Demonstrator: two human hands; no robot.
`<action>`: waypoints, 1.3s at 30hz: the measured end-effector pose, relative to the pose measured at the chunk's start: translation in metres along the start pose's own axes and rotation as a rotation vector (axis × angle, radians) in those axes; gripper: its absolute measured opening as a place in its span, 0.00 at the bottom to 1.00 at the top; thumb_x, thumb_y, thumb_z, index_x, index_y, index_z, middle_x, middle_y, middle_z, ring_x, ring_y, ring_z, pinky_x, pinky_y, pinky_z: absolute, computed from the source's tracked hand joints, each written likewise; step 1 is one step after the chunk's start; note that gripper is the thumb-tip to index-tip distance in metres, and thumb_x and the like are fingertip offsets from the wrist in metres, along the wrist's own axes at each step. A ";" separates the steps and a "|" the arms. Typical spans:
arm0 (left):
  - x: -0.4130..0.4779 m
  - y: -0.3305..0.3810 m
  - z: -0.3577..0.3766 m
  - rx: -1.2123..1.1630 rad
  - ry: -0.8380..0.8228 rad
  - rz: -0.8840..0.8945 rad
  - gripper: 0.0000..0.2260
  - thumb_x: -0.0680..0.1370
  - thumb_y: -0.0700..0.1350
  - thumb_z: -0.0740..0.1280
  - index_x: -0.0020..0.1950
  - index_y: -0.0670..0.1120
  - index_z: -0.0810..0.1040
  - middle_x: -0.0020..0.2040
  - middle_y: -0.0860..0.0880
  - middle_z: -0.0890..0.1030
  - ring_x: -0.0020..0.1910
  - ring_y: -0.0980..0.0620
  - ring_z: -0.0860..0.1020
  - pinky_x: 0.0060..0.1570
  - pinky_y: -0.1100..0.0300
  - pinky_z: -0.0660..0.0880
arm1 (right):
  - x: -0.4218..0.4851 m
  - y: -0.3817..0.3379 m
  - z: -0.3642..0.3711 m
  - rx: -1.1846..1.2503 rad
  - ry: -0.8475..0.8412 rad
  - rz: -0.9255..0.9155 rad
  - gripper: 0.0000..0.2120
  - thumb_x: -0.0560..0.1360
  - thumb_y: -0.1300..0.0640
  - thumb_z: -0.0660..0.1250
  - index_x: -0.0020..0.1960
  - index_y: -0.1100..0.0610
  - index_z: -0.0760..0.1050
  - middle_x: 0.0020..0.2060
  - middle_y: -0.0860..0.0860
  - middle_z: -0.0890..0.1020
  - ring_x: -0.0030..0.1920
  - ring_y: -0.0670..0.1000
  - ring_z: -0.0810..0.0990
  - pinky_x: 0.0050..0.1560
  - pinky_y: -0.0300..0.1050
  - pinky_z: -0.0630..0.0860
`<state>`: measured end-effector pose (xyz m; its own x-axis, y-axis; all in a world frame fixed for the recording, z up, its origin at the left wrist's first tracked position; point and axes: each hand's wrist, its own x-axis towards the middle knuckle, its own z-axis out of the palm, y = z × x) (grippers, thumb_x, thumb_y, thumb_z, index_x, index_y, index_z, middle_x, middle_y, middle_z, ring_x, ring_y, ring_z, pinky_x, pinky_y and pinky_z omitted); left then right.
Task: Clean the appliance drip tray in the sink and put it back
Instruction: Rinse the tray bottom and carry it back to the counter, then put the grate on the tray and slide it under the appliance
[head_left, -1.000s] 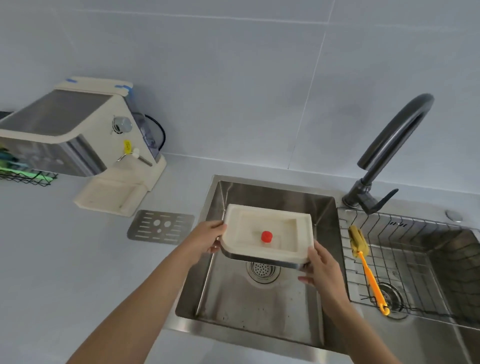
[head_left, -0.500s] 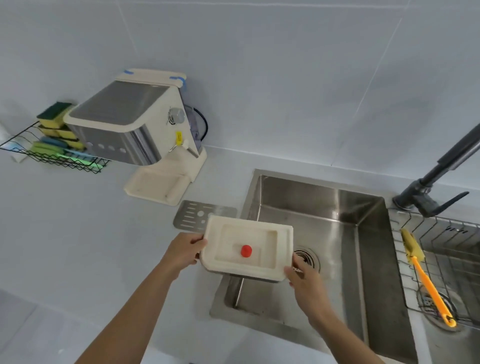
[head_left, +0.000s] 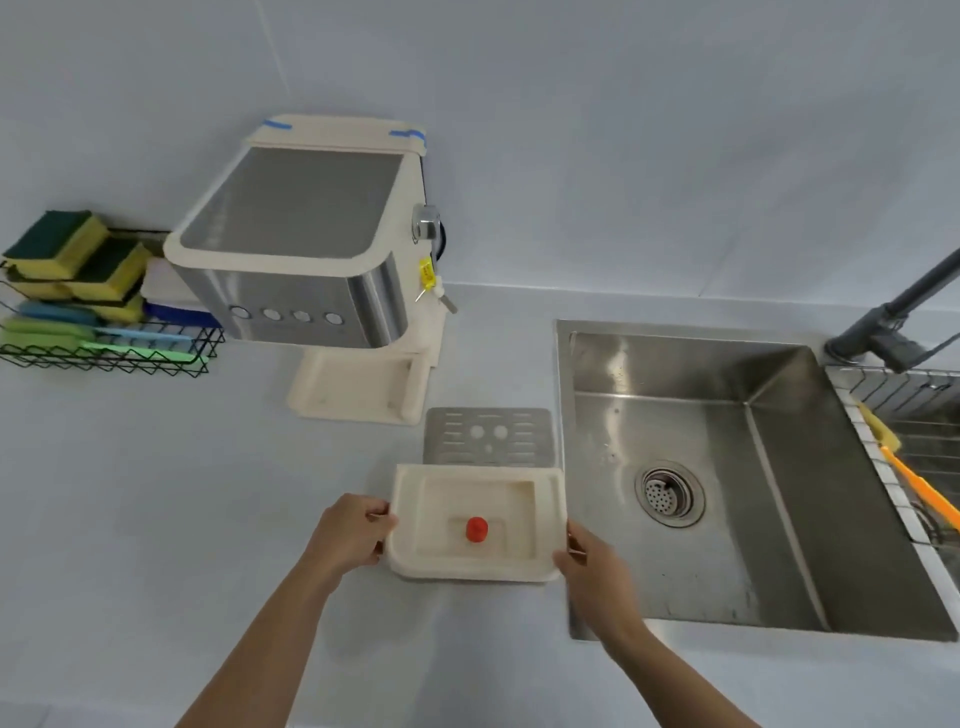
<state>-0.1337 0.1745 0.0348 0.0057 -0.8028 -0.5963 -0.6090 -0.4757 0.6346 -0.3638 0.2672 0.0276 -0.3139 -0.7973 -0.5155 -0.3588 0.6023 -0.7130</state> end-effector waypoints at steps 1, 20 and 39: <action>0.003 -0.003 -0.004 0.015 -0.014 0.006 0.06 0.73 0.36 0.63 0.41 0.39 0.81 0.37 0.42 0.79 0.35 0.45 0.77 0.40 0.54 0.78 | -0.001 -0.002 0.007 -0.009 0.015 0.006 0.10 0.76 0.66 0.58 0.52 0.63 0.76 0.45 0.58 0.83 0.38 0.53 0.78 0.32 0.37 0.68; 0.027 0.006 -0.026 0.274 -0.165 0.015 0.06 0.74 0.41 0.64 0.38 0.40 0.76 0.40 0.40 0.80 0.39 0.46 0.79 0.35 0.59 0.72 | 0.016 -0.008 0.004 -0.237 -0.038 0.014 0.04 0.75 0.59 0.63 0.49 0.54 0.74 0.34 0.45 0.72 0.39 0.45 0.71 0.39 0.37 0.66; 0.126 0.090 0.026 1.274 -0.131 0.557 0.41 0.59 0.60 0.74 0.65 0.45 0.62 0.64 0.46 0.68 0.63 0.45 0.66 0.58 0.49 0.63 | 0.161 -0.077 -0.022 -1.166 -0.245 -0.428 0.44 0.61 0.44 0.76 0.68 0.58 0.59 0.65 0.52 0.65 0.66 0.54 0.62 0.67 0.49 0.63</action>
<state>-0.2085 0.0397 0.0045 -0.5034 -0.7029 -0.5025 -0.8004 0.5984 -0.0352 -0.4059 0.0934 0.0100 0.1438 -0.8473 -0.5113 -0.9896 -0.1274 -0.0673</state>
